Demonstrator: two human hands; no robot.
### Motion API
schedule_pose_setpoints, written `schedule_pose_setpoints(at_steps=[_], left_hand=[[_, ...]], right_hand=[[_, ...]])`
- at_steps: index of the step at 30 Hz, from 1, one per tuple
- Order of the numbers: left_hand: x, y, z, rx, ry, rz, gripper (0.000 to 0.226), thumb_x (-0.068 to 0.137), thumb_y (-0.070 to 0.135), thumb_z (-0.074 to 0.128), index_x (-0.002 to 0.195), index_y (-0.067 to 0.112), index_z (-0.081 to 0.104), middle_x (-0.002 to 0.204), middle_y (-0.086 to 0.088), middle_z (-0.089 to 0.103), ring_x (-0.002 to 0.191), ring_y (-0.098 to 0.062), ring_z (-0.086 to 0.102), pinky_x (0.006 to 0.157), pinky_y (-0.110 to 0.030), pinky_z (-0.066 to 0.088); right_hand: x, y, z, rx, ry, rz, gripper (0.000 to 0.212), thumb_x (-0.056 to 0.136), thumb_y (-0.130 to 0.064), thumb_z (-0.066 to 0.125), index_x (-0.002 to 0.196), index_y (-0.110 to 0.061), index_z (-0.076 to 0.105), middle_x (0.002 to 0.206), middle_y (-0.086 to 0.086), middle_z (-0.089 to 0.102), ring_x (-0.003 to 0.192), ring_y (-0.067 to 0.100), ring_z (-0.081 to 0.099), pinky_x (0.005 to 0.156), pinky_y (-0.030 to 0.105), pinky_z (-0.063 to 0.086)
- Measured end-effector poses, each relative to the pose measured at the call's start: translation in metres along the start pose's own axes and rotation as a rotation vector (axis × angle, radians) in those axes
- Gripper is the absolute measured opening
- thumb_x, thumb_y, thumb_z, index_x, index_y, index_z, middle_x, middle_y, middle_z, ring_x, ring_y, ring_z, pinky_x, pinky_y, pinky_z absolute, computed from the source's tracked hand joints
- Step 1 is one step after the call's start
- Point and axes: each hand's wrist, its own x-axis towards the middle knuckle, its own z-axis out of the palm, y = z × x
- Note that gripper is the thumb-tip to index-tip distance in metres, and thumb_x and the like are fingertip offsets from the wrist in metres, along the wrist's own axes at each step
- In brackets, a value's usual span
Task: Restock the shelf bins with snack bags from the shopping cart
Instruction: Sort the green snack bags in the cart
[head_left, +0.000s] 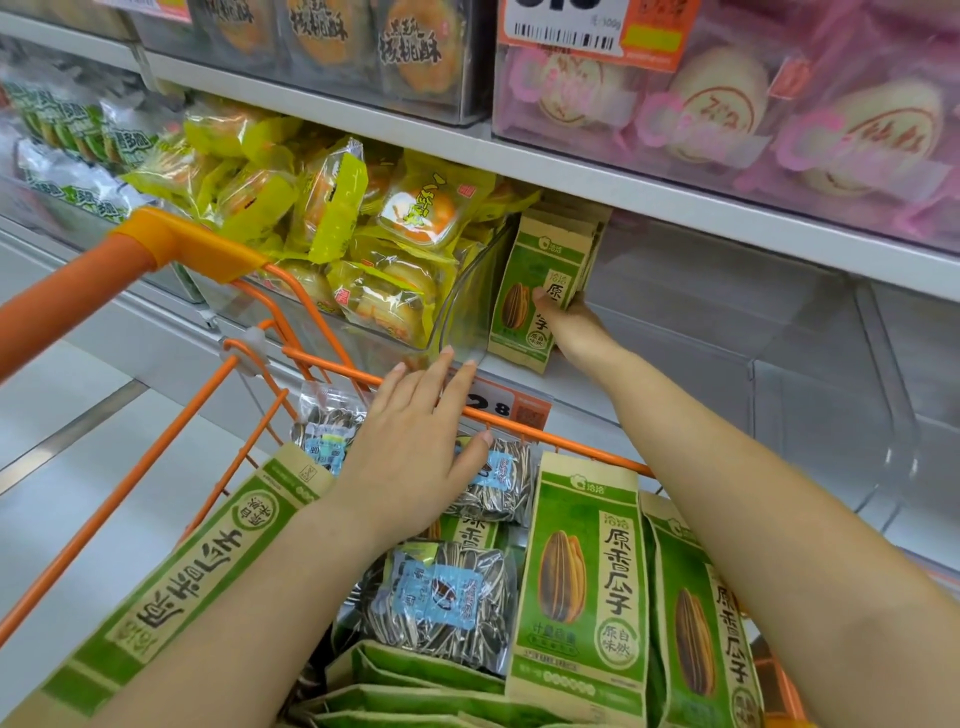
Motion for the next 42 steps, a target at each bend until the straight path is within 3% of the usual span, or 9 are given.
schedule_pose_setpoints(at_steps=[12,15,19,22,25,28,33,37,42], left_hand=[[0.002,0.001,-0.032,-0.306,-0.166,-0.051,0.074,0.095,0.058,0.033,0.152,0.023,0.003,0.159,0.0,0.009,0.145,-0.014,0.012,0.116,-0.029,0.004],[0.001,0.003,-0.064,-0.446,-0.213,-0.131,0.067,0.094,0.05,0.044,0.151,0.023,0.019,0.152,-0.003,0.033,0.133,-0.02,0.04,0.104,-0.032,0.033],[-0.026,0.003,-0.106,-0.447,-0.389,-0.073,0.069,0.079,0.073,0.046,0.136,0.035,0.044,0.132,0.01,0.055,0.116,-0.005,0.053,0.096,-0.028,0.043],[-0.07,0.007,-0.123,-0.528,-0.399,-0.054,0.071,0.064,0.081,0.046,0.128,0.05,0.045,0.122,0.025,0.057,0.111,0.012,0.052,0.089,-0.011,0.041],[-0.107,0.009,-0.127,-0.643,-0.28,-0.124,0.061,0.064,0.077,0.047,0.12,0.051,0.049,0.114,0.031,0.061,0.106,0.016,0.053,0.082,-0.011,0.044],[-0.132,0.009,-0.127,-0.57,-0.179,-0.161,0.052,0.078,0.073,0.045,0.122,0.046,0.052,0.111,0.029,0.062,0.104,0.017,0.053,0.08,-0.007,0.043],[-0.161,0.009,-0.131,-0.64,-0.068,-0.214,0.05,0.082,0.069,0.044,0.126,0.047,0.048,0.109,0.025,0.065,0.104,0.006,0.059,0.085,-0.022,0.049],[-0.171,0.007,-0.13,-0.663,0.014,-0.23,0.045,0.085,0.065,0.047,0.124,0.044,0.051,0.112,0.027,0.063,0.11,0.006,0.056,0.093,-0.028,0.047],[-0.171,0.008,-0.125,-0.397,0.045,-0.103,0.047,0.073,0.068,0.052,0.113,0.043,0.053,0.122,0.037,0.043,0.12,0.018,0.037,0.097,-0.013,0.035]], right_hand=[[-0.088,-0.037,-0.044,0.003,0.019,-0.137,0.051,0.095,-0.035,0.057,0.138,-0.013,0.043,0.129,0.0,0.054,0.108,0.011,0.049,0.087,0.024,0.038],[-0.133,-0.029,-0.059,-0.132,-0.005,-0.283,0.047,0.093,-0.032,0.06,0.136,-0.02,0.047,0.138,0.0,0.05,0.125,0.014,0.047,0.104,0.03,0.038],[-0.213,-0.015,-0.073,-0.313,-0.172,-0.464,0.022,0.089,-0.045,0.059,0.108,-0.035,0.061,0.112,-0.015,0.065,0.107,0.001,0.059,0.1,0.032,0.045],[-0.278,-0.012,-0.069,-0.441,-0.29,-0.541,0.054,0.072,-0.083,0.042,0.092,-0.039,0.068,0.096,-0.022,0.069,0.094,-0.006,0.061,0.086,0.024,0.047],[-0.319,-0.008,-0.056,-0.687,-0.421,-0.596,0.087,0.061,-0.095,0.021,0.11,-0.039,0.065,0.105,-0.024,0.066,0.099,-0.004,0.058,0.088,0.024,0.046],[-0.329,-0.005,-0.04,-0.878,-0.401,-0.686,0.07,0.077,-0.082,0.033,0.122,-0.035,0.059,0.11,-0.018,0.065,0.101,0.004,0.058,0.087,0.028,0.047],[-0.318,-0.003,-0.029,-0.644,-0.333,-0.619,0.038,0.093,-0.057,0.045,0.069,-0.032,0.063,0.063,-0.008,0.061,0.065,0.005,0.056,0.065,0.031,0.045],[-0.306,-0.019,-0.042,-0.314,-0.181,-0.583,0.041,0.092,-0.047,0.055,0.061,-0.02,0.063,0.05,-0.012,0.053,0.055,0.004,0.051,0.052,0.018,0.032],[-0.291,-0.022,-0.049,-0.141,-0.088,-0.509,0.028,0.091,-0.031,0.06,0.071,-0.019,0.074,0.061,0.01,0.066,0.055,0.004,0.052,0.061,0.029,0.041]])
